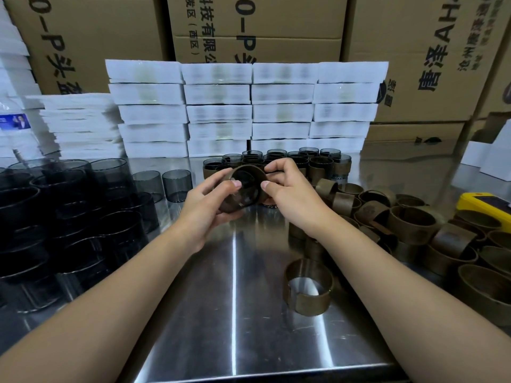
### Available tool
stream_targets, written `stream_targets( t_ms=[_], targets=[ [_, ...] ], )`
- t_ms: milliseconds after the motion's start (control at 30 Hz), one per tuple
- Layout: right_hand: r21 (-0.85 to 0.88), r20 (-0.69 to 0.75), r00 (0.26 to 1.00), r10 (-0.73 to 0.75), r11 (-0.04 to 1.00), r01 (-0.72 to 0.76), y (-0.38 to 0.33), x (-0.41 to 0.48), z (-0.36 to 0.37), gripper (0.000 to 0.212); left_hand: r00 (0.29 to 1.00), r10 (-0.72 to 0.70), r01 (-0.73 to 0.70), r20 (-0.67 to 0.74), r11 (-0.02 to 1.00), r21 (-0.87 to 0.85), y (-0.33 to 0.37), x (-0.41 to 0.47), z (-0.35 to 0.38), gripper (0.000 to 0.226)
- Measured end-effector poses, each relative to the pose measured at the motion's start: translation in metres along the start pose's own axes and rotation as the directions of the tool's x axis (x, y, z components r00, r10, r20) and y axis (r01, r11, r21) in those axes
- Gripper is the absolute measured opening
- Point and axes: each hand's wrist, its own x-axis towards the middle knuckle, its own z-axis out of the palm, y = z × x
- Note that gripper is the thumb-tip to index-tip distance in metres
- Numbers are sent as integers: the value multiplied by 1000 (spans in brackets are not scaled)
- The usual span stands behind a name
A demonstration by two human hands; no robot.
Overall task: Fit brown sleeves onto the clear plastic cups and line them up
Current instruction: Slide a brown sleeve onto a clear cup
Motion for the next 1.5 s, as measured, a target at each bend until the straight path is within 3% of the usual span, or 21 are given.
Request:
stream_targets(
  t_ms=[133, 267, 433, 667, 867, 1100, 1233, 1500],
  targets=[
    [11, -5, 1000, 20, 1000, -20, 0, 0, -1, 25, 1000, -14, 14, 3, 1000, -21, 0, 1, -1, 24],
    [183, 10, 999, 51, 982, -52, -4, -2, -3, 9, 991, -85, 98, 104, 987, -128, 2, 0, 0, 30],
    [107, 67, 987, 144, 983, -150, -2, 0, -4, 52, 975, -126, 165, 183, 963, -214, 1, 0, 0, 55],
    [-15, 115, 989, 95, 995, -94, -5, -4, -2, 55, 966, -149, 193, 209, 959, -206, 3, -1, -3, 50],
    [63, 72, 994, 79, 995, -83, -5, -6, 0, 66, 951, -160, 228, 265, 940, -254, 4, -2, -3, 47],
    [154, 76, 985, 153, 974, -164, -5, -6, 0, 27, 916, -168, 279, 365, 920, -277, 2, 0, 1, 60],
    [171, 87, 977, 196, 963, -208, -9, -4, 0, 49, 900, -178, 314, 398, 898, -308, 2, 2, 3, 63],
    [238, 118, 976, 183, 949, -207, -11, -5, -3, 47, 883, -205, 372, 422, 854, -364, 3, 2, 3, 58]
  ],
)
